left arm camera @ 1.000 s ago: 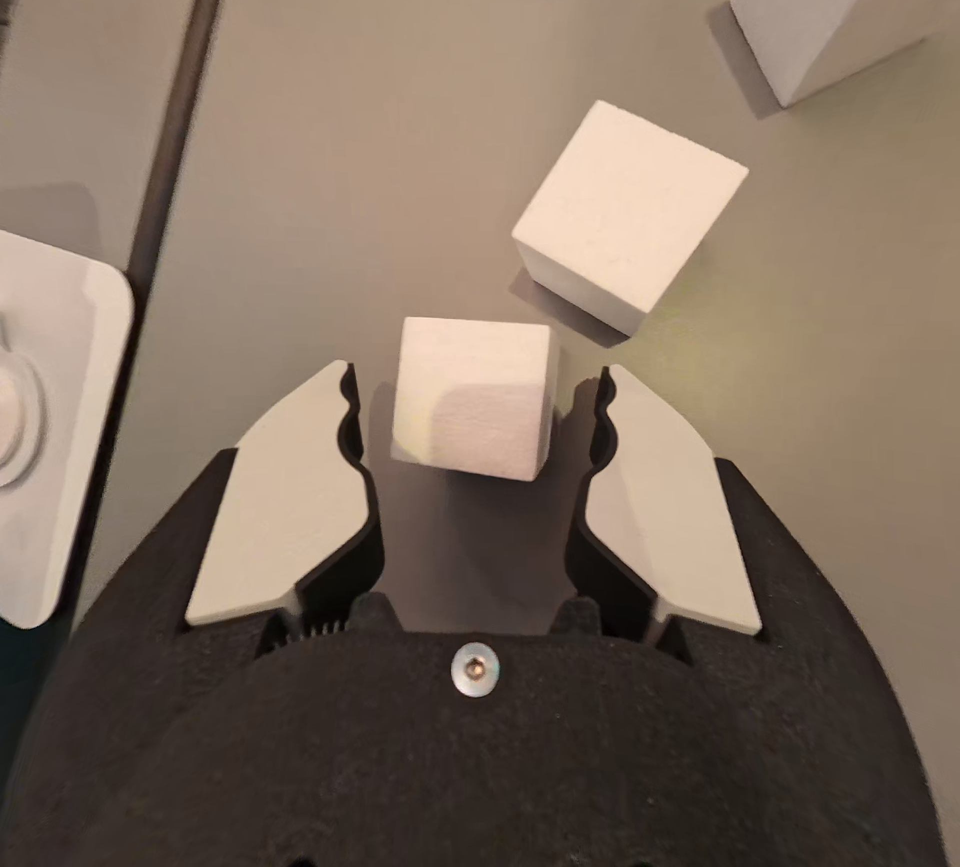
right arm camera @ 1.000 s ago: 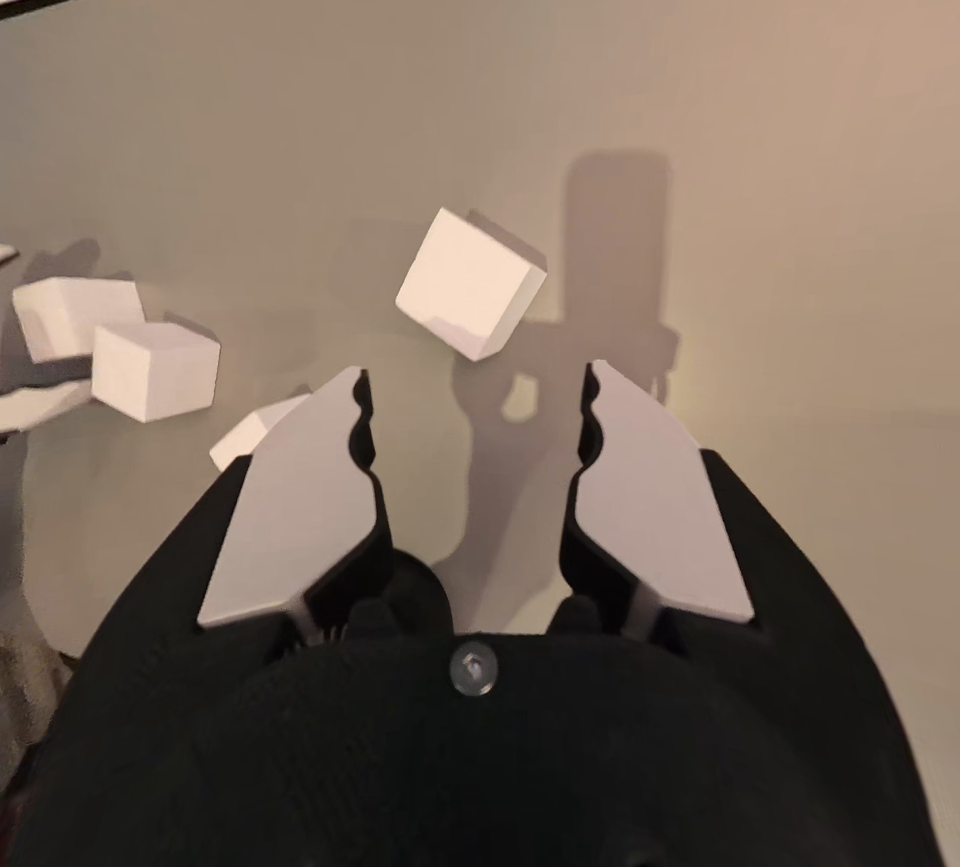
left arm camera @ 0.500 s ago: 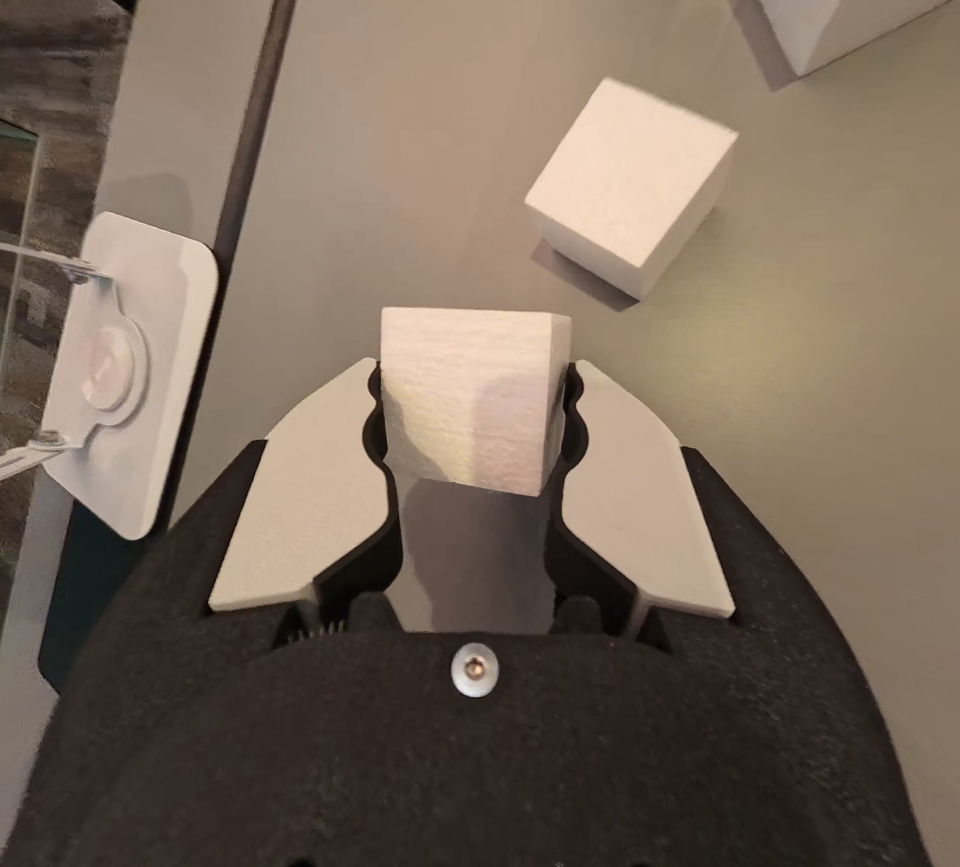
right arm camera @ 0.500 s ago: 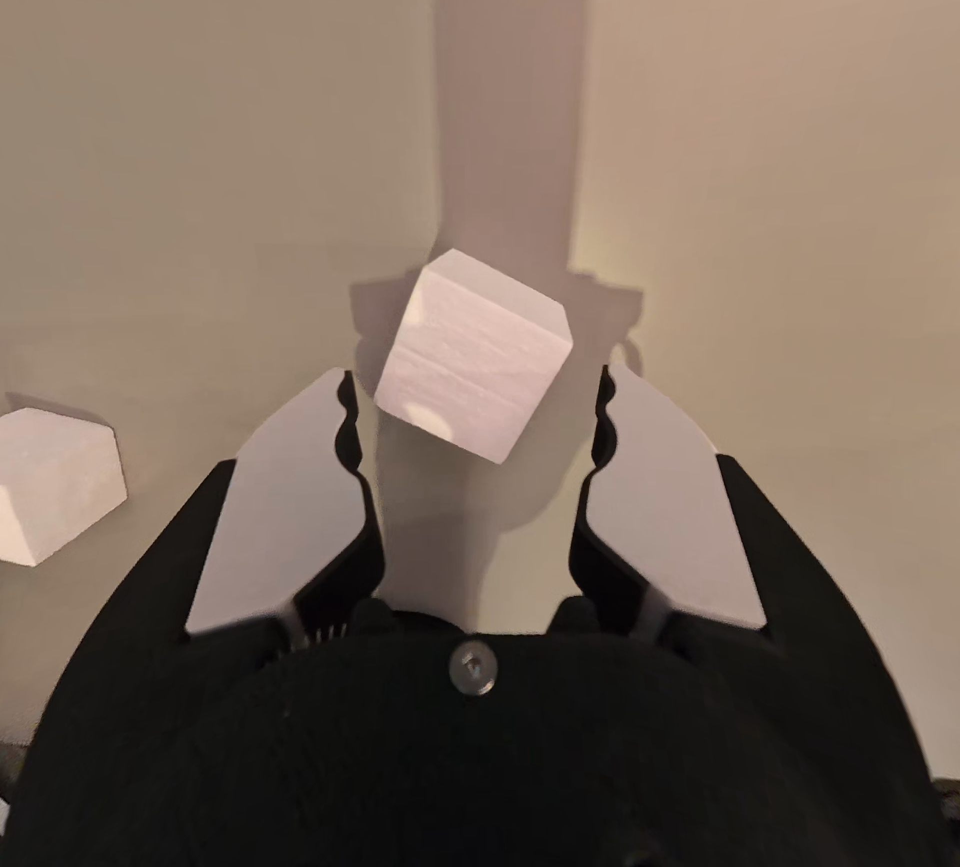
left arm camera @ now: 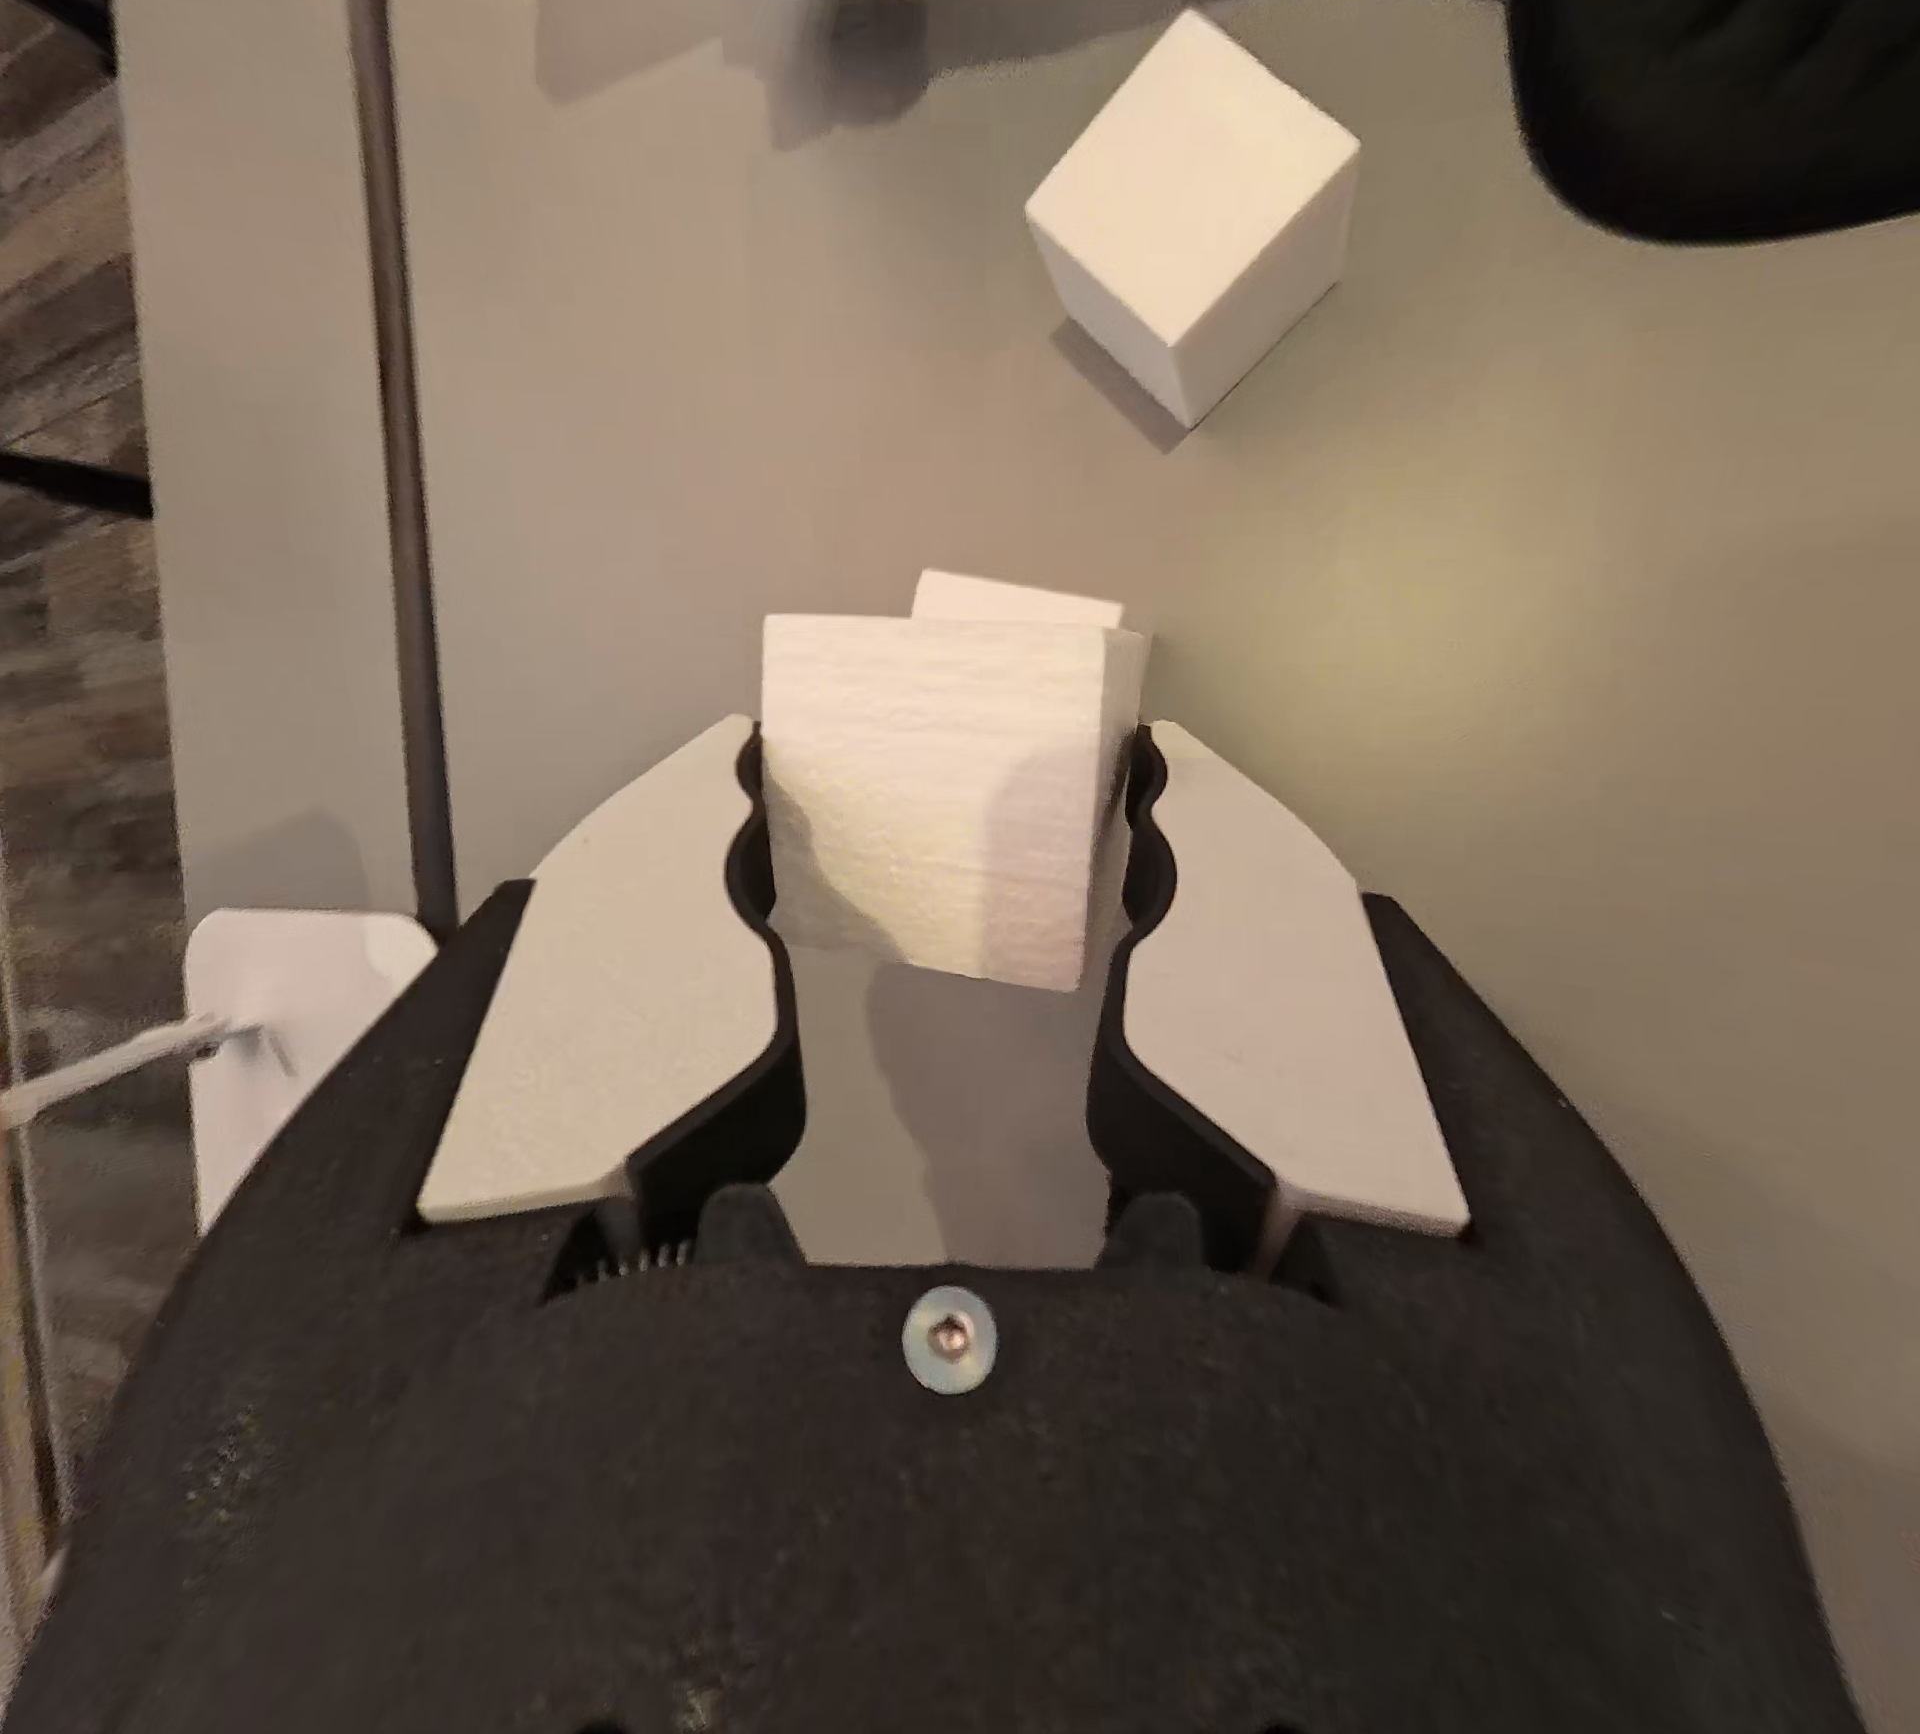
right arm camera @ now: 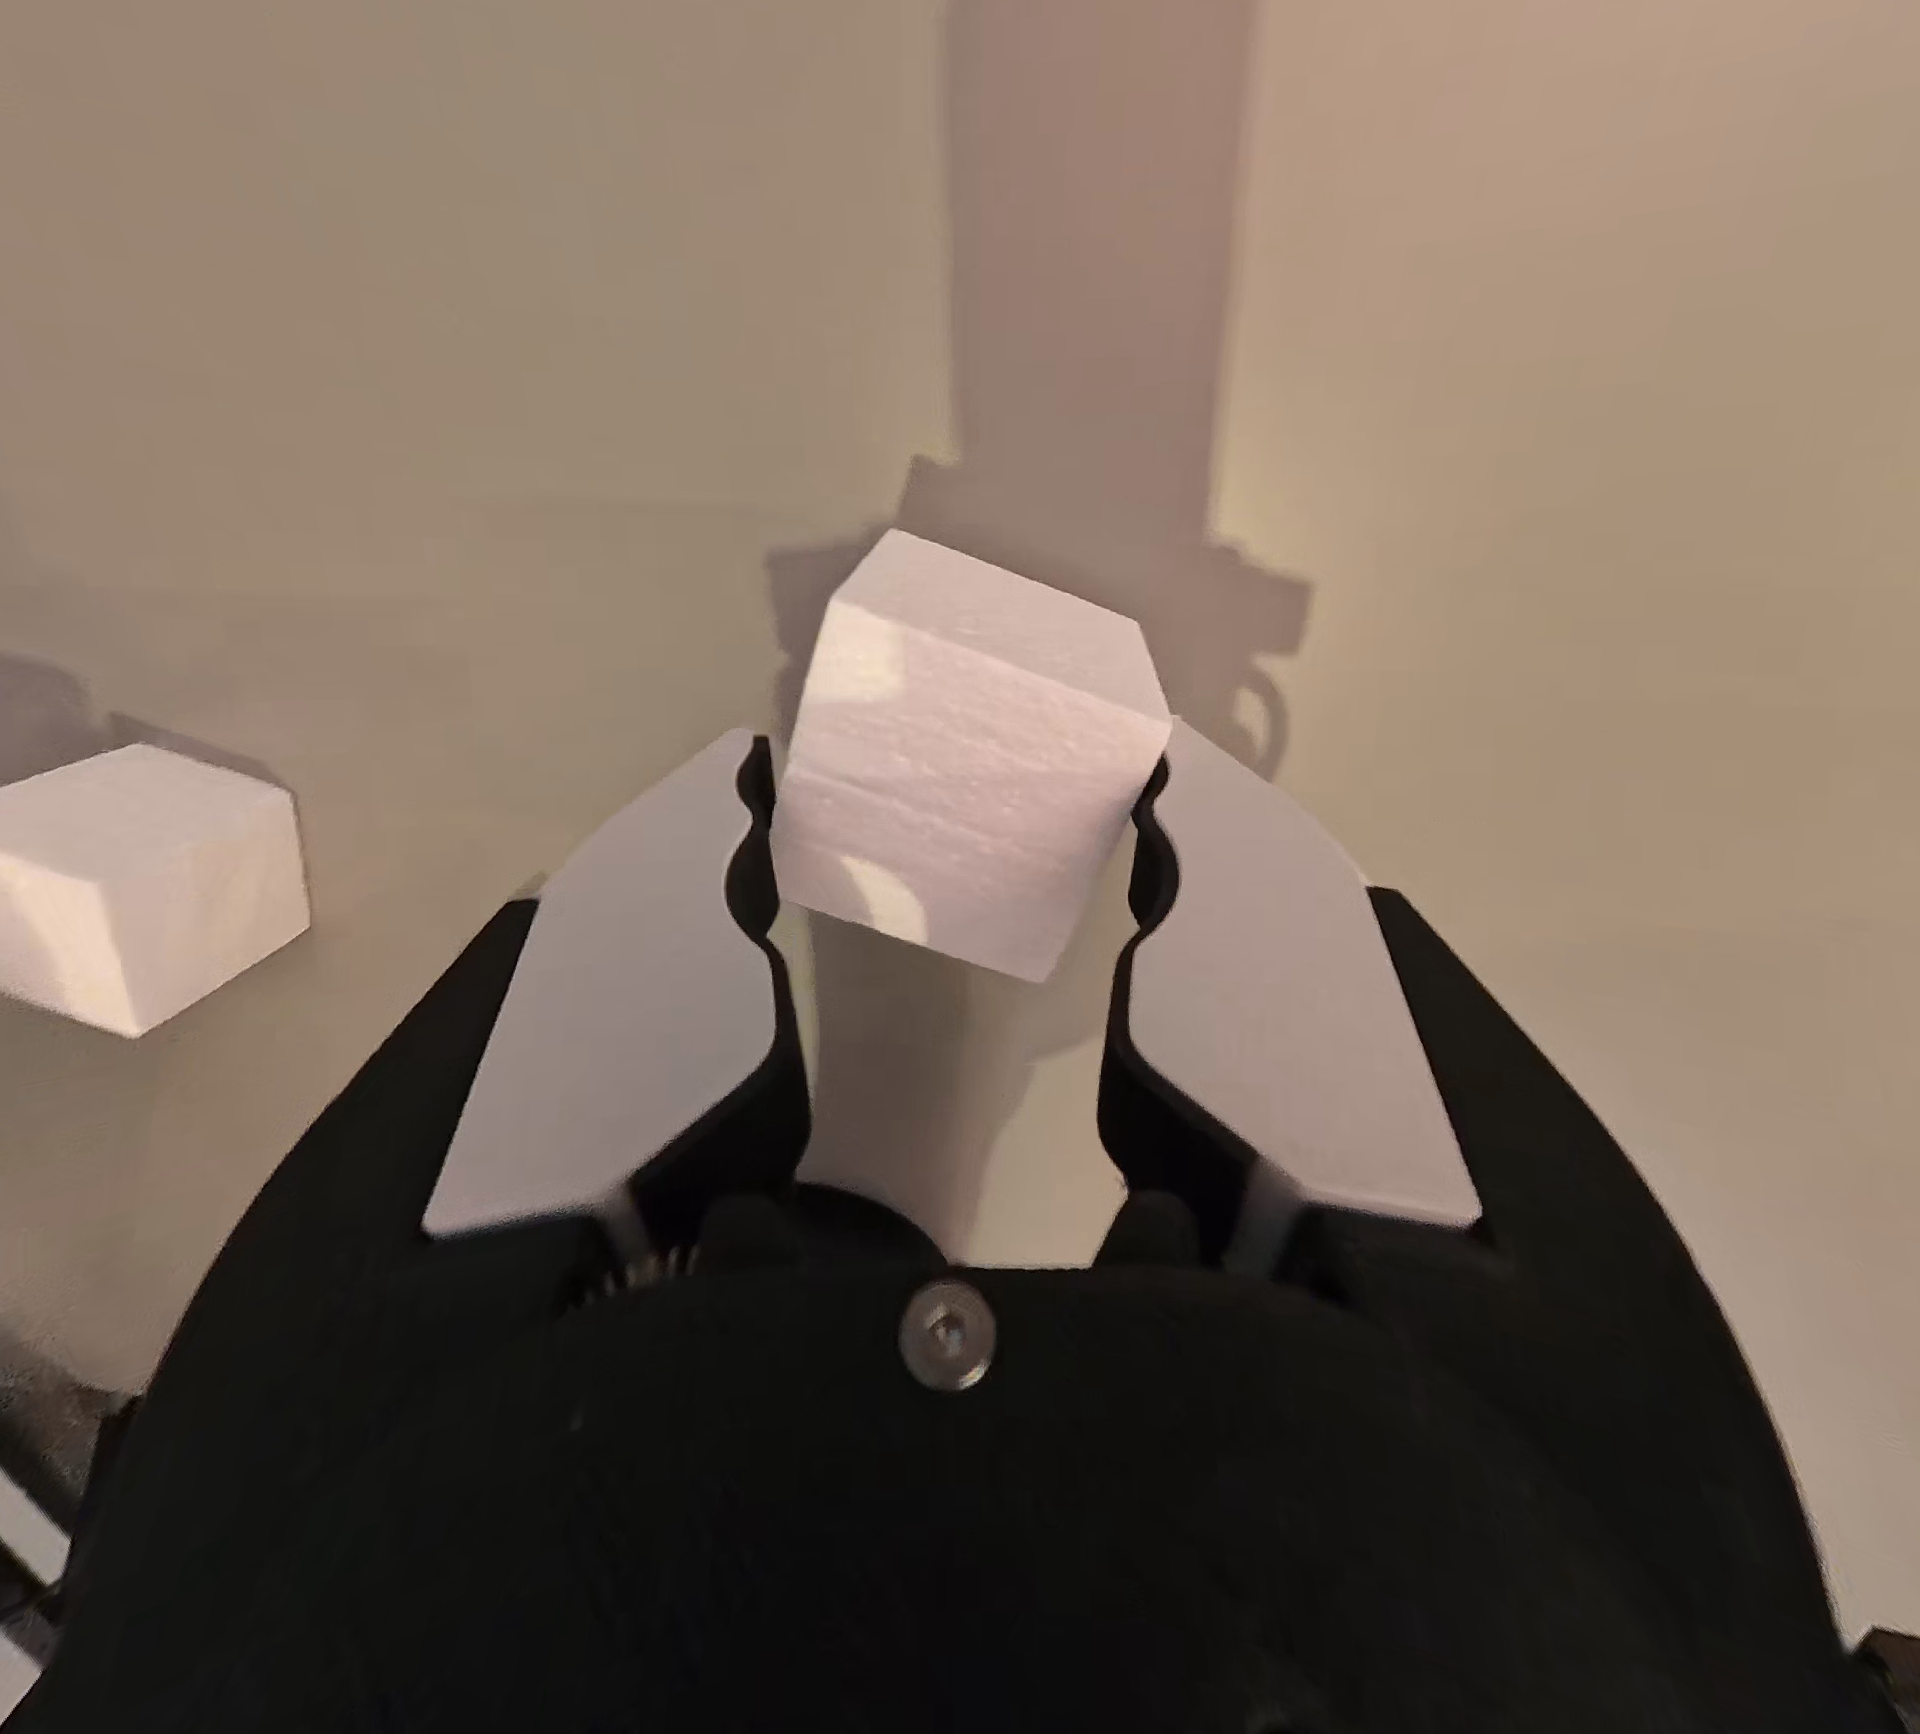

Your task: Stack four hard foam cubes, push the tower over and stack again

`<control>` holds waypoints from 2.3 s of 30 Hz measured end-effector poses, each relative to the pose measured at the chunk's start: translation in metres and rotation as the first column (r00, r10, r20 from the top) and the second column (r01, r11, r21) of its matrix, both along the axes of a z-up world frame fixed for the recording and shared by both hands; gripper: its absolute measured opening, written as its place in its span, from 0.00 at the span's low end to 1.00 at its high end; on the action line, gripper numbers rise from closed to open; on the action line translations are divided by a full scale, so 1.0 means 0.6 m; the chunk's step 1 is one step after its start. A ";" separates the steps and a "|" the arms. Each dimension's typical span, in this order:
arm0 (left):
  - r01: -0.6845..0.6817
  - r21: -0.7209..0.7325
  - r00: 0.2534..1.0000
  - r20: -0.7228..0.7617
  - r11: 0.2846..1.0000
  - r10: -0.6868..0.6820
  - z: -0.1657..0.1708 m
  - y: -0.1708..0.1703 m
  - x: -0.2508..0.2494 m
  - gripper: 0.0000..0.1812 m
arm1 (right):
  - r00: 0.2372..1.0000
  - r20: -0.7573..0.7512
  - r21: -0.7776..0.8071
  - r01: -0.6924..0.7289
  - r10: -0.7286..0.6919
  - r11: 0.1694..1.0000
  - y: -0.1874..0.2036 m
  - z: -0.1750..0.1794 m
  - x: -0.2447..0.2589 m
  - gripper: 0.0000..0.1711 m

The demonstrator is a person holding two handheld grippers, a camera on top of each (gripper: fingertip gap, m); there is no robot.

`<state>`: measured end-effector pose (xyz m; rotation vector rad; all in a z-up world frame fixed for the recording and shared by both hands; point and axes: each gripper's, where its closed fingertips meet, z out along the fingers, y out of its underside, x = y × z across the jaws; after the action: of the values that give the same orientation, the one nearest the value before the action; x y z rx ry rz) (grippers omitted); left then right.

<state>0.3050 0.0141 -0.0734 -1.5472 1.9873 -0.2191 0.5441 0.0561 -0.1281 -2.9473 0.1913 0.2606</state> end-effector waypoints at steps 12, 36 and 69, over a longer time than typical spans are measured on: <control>0.098 -0.031 0.992 -0.082 0.995 -0.100 -0.032 0.008 0.024 0.36 | 0.990 -0.114 0.253 0.115 -0.088 0.961 -0.054 0.128 0.059 0.39; -0.170 -0.005 0.898 0.412 0.985 0.157 0.131 0.040 -0.049 0.50 | 0.991 -0.021 0.337 -0.116 0.131 0.934 -0.071 0.207 -0.068 0.40; -0.335 -0.084 0.518 0.815 0.938 0.258 0.337 0.037 -0.263 0.45 | 0.977 0.120 -0.049 -0.172 0.177 0.984 -0.061 0.139 -0.400 0.40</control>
<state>0.1474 0.0361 0.1290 -1.3304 0.9496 -0.5858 0.3039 0.0196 -0.0445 -3.0092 -0.0806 0.0965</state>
